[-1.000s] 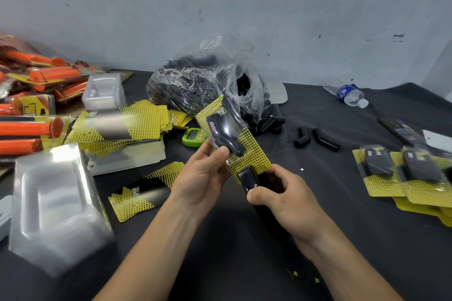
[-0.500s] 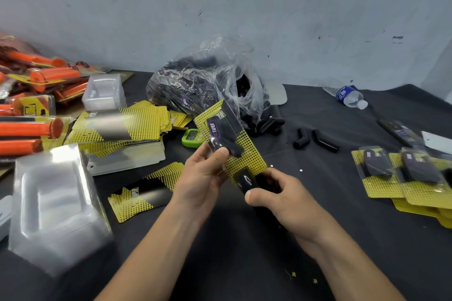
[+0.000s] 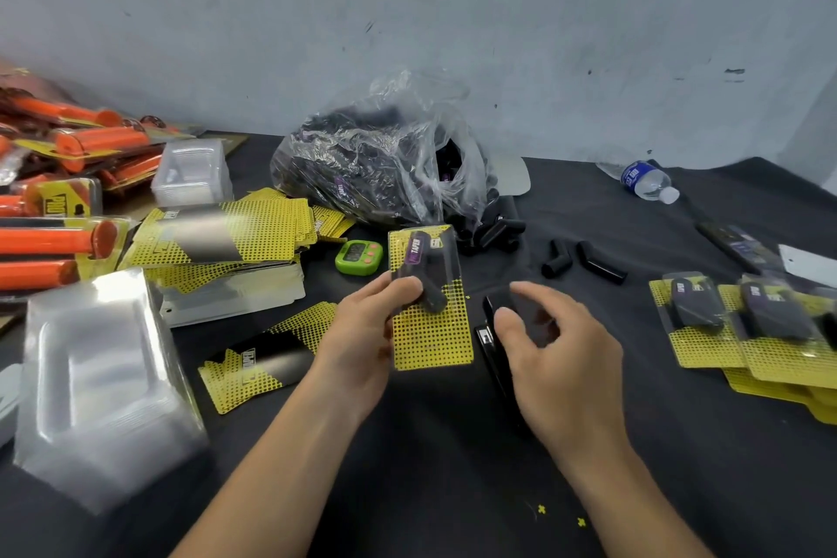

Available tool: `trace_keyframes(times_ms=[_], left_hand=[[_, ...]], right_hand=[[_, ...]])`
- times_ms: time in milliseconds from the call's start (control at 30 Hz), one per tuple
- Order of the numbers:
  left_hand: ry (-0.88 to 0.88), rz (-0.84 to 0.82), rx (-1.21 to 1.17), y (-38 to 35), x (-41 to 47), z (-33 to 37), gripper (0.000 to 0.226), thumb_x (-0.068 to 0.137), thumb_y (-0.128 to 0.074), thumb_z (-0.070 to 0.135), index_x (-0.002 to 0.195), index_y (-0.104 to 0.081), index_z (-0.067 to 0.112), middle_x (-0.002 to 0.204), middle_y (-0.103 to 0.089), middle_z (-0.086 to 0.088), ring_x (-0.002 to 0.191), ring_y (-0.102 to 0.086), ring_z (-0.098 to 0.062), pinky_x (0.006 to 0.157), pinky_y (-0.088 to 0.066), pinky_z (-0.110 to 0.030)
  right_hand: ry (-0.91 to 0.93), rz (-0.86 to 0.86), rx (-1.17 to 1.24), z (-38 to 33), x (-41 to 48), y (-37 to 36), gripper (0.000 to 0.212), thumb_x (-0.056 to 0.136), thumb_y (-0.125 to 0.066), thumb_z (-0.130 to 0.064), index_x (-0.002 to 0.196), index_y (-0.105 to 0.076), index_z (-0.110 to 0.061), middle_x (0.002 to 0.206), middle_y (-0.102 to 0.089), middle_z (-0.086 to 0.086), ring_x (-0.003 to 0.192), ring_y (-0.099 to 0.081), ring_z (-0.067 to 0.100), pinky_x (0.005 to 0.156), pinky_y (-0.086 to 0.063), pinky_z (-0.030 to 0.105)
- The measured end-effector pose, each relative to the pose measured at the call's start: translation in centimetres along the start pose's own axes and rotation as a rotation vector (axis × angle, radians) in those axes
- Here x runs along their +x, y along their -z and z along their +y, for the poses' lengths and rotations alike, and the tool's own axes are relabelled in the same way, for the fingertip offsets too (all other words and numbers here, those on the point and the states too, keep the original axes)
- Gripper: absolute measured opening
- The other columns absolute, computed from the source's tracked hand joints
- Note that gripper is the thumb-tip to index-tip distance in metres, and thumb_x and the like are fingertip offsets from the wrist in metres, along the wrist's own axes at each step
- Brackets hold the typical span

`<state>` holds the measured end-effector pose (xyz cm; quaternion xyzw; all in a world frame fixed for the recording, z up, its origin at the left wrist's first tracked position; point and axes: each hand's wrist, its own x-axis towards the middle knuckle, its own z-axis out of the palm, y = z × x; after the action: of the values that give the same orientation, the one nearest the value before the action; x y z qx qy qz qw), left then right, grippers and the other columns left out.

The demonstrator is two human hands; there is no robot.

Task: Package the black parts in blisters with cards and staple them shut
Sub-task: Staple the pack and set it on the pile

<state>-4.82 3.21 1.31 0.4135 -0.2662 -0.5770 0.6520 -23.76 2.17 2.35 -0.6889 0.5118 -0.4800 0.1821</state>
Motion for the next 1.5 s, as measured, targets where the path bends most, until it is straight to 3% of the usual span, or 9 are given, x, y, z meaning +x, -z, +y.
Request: trace_keyframes(times_ms=[67, 133, 267, 467, 633, 767, 1000, 1233, 1500], left_hand=[[-0.034, -0.032, 0.016, -0.2, -0.1, 0.0, 0.030, 0.082, -0.074, 0.021, 0.111, -0.078, 0.015, 0.106, -0.076, -0.021, 0.088, -0.076, -0.031, 0.073, -0.064, -0.043], [-0.066, -0.088, 0.032, -0.3, -0.4, 0.1, 0.033, 0.082, -0.073, 0.022, 0.114, -0.078, 0.016, 0.110, -0.075, -0.022, 0.094, -0.074, -0.034, 0.079, -0.062, -0.047], [-0.062, -0.161, 0.056, -0.6, -0.8, 0.1, 0.037, 0.084, -0.073, 0.022, 0.120, -0.075, 0.014, 0.117, -0.073, -0.023, 0.100, -0.073, -0.036, 0.084, -0.061, -0.046], [-0.026, -0.208, 0.231, -1.0, -1.1, 0.1, 0.048, 0.087, -0.069, 0.039, 0.124, -0.071, 0.009, 0.116, -0.073, -0.019, 0.090, -0.070, -0.023, 0.070, -0.059, -0.030], [-0.018, -0.245, 0.268, -0.7, -1.2, -0.3, 0.028, 0.078, -0.081, 0.017, 0.105, -0.078, 0.012, 0.105, -0.076, -0.012, 0.092, -0.074, -0.022, 0.076, -0.061, -0.028], [-0.066, -0.184, 0.385, -0.9, -1.4, -0.5, 0.010, 0.070, -0.087, 0.018, 0.078, -0.080, 0.016, 0.084, -0.076, -0.010, 0.076, -0.072, -0.015, 0.070, -0.058, -0.024], [-0.056, -0.161, 0.453, -0.8, -1.1, -0.2, 0.013, 0.067, -0.090, 0.015, 0.069, -0.079, 0.010, 0.067, -0.069, -0.011, 0.055, -0.059, -0.011, 0.054, -0.049, -0.020], [-0.061, -0.126, 0.450, -0.2, -1.0, -0.4, 0.028, 0.064, -0.087, 0.028, 0.085, -0.084, 0.010, 0.075, -0.075, -0.011, 0.058, -0.063, -0.010, 0.053, -0.049, -0.019], [0.025, -0.157, 0.193, -0.5, -1.1, -0.3, 0.055, 0.056, -0.097, 0.012, 0.109, -0.080, 0.008, 0.097, -0.077, -0.019, 0.071, -0.074, -0.016, 0.060, -0.059, -0.022]], right_hand=[[-0.004, -0.050, 0.175, -0.4, -0.6, -0.3, 0.023, 0.090, -0.073, -0.035, 0.114, -0.073, -0.035, 0.095, -0.075, -0.018, 0.086, -0.070, 0.000, 0.074, -0.052, 0.012], [-0.186, -0.274, 0.435, -1.1, -0.9, -0.8, 0.026, 0.095, -0.072, -0.026, 0.119, -0.066, -0.034, 0.088, -0.079, -0.005, 0.071, -0.075, 0.015, 0.061, -0.058, 0.023], [-0.472, -0.545, 0.786, -1.4, -0.9, -1.6, 0.030, 0.100, -0.063, -0.002, 0.125, -0.060, -0.018, 0.096, -0.079, 0.011, 0.081, -0.078, 0.033, 0.066, -0.063, 0.034], [-0.364, -0.324, 0.779, -1.1, -1.3, -2.6, 0.029, 0.098, -0.060, 0.006, 0.112, -0.070, -0.018, 0.093, -0.079, 0.010, 0.074, -0.076, 0.025, 0.063, -0.060, 0.029], [-0.270, -0.121, 0.692, -0.8, -1.2, -2.7, 0.029, 0.093, -0.064, 0.009, 0.097, -0.073, -0.018, 0.085, -0.078, 0.004, 0.068, -0.074, 0.022, 0.058, -0.058, 0.027], [-0.237, -0.091, 0.662, -0.6, -1.1, -2.1, 0.024, 0.092, -0.067, 0.008, 0.090, -0.072, -0.015, 0.080, -0.078, 0.005, 0.066, -0.074, 0.024, 0.057, -0.058, 0.027], [-0.283, -0.152, 0.737, -0.7, -0.7, -1.7, 0.021, 0.091, -0.065, 0.013, 0.092, -0.072, -0.007, 0.081, -0.079, 0.009, 0.066, -0.074, 0.030, 0.054, -0.056, 0.025], [-0.277, -0.147, 0.679, -0.6, -0.1, -1.4, 0.019, 0.097, -0.064, 0.003, 0.098, -0.074, -0.013, 0.089, -0.080, 0.002, 0.079, -0.076, 0.021, 0.056, -0.058, 0.025], [-0.562, -0.251, 0.982, -0.2, 0.6, -0.9, 0.024, 0.099, -0.057, 0.007, 0.109, -0.072, -0.008, 0.097, -0.080, 0.008, 0.082, -0.078, 0.022, 0.060, -0.060, 0.025]])
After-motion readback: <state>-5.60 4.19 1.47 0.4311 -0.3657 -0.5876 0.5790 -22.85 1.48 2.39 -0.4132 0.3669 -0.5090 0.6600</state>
